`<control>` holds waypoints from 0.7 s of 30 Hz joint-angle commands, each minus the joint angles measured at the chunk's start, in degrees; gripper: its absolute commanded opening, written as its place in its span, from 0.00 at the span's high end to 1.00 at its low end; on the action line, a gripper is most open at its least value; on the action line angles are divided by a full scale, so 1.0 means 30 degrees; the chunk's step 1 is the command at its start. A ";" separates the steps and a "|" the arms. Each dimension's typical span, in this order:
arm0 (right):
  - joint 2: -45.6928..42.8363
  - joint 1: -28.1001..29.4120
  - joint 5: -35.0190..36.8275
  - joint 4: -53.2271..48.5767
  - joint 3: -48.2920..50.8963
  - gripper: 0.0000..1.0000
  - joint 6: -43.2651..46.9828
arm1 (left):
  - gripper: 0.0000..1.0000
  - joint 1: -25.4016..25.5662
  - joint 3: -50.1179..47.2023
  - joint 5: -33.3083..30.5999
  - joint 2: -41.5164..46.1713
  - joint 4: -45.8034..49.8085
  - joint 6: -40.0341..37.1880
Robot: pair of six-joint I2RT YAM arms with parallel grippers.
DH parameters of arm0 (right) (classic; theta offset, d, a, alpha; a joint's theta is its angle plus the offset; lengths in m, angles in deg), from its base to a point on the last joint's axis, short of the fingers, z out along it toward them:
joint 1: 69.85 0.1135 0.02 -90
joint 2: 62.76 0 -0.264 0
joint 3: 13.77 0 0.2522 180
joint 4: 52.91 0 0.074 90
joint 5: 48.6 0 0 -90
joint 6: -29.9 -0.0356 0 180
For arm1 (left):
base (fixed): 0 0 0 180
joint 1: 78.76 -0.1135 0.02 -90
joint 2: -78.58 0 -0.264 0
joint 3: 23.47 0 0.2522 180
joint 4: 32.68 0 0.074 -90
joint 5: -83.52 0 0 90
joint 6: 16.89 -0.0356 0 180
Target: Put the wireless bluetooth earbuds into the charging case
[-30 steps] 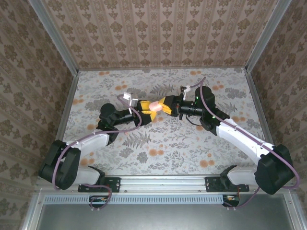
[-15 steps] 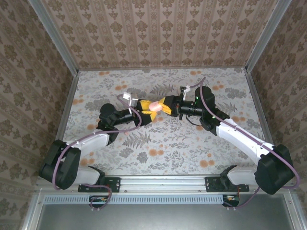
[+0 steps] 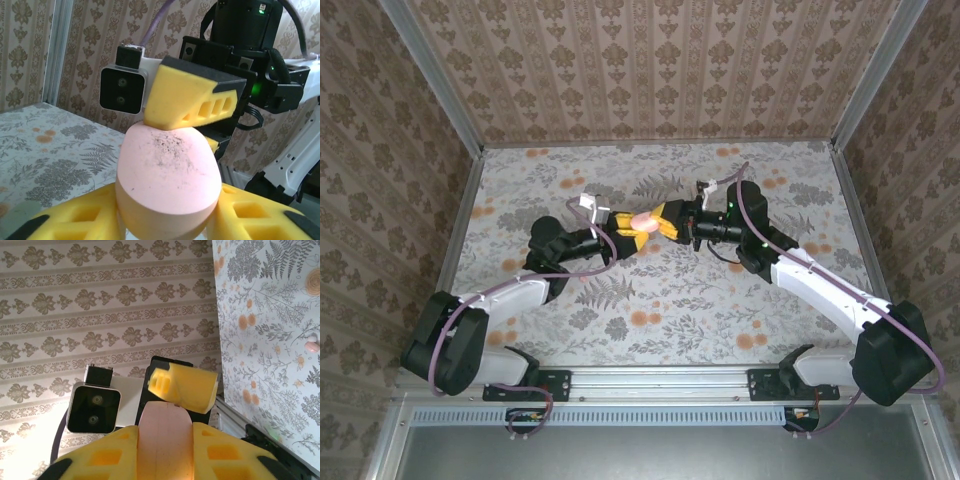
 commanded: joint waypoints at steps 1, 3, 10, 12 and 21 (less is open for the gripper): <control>-0.0529 0.0158 -0.0235 -0.0036 0.0184 0.57 0.0352 | 0.65 -0.0023 0.0485 0.0082 0.0349 -0.0119 -0.0114; -0.0756 0.0137 -0.0430 -0.0829 -0.0196 0.38 0.1499 | 0.66 -0.0159 0.0476 0.0147 0.0696 0.0734 -0.0406; -0.3631 -0.0427 0.3520 -1.3623 -0.4380 0.42 1.1347 | 0.72 -0.1317 0.1186 0.1143 0.3878 0.9070 -0.3479; -0.4232 -0.0102 0.5478 -1.6442 -0.5448 0.50 1.3884 | 0.74 -0.1321 0.1963 0.1297 0.5004 1.3364 -0.5685; -0.3342 0.3290 0.4375 -1.4610 -0.5824 0.76 1.5713 | 0.77 -0.1960 0.3342 0.1795 0.6609 1.9093 -0.7865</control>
